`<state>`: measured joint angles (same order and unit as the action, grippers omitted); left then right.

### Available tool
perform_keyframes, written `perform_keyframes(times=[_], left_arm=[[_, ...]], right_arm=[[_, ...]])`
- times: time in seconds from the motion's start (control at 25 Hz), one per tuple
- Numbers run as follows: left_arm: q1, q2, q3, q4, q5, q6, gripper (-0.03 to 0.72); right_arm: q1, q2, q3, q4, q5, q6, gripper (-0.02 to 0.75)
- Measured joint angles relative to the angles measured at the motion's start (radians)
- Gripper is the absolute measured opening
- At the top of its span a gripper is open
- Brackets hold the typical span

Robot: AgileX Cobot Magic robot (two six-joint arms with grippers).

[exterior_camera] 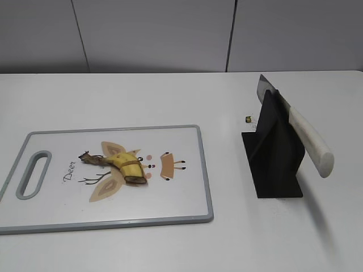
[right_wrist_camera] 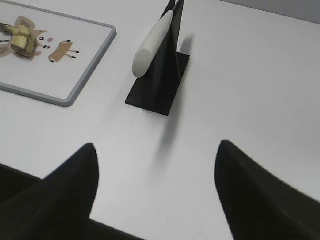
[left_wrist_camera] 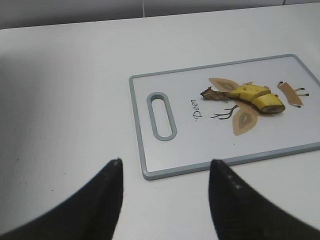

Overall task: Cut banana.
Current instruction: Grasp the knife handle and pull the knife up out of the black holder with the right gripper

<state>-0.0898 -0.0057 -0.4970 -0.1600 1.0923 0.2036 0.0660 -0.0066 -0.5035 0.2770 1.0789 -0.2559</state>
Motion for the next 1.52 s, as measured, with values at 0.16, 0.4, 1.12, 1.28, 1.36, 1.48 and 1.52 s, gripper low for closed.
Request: perform_keyframes(times=[0.16,0.4,1.12,1.28,1.36,1.48,1.52], left_arm=[[0.000,0.000,0.000,0.001,0.000,0.000,0.594],[0.000,0.000,0.000,0.001,0.000,0.000,0.593],[0.000,0.000,0.000,0.001,0.000,0.000,0.580],[0.000,0.000,0.000,0.001,0.000,0.000,0.578],[0.000,0.000,0.000,0.001,0.000,0.000,0.578],[0.000,0.000,0.000,0.001,0.000,0.000,0.578],[0.000,0.000,0.000,0.001,0.000,0.000,0.578]], right_arm=[[0.000,0.000,0.000,0.000,0.000,0.000,0.524],[0.000,0.000,0.001,0.040,0.000,0.002,0.501],[0.000,0.092,-0.025,0.053,-0.014,0.058,0.499],[0.000,0.231,-0.081,0.047,-0.012,0.077,0.499],[0.000,0.303,-0.115,0.044,-0.012,0.083,0.489],[0.000,0.415,-0.168,0.044,-0.005,0.101,0.459],[0.000,0.452,-0.187,0.044,0.002,0.114,0.449]])
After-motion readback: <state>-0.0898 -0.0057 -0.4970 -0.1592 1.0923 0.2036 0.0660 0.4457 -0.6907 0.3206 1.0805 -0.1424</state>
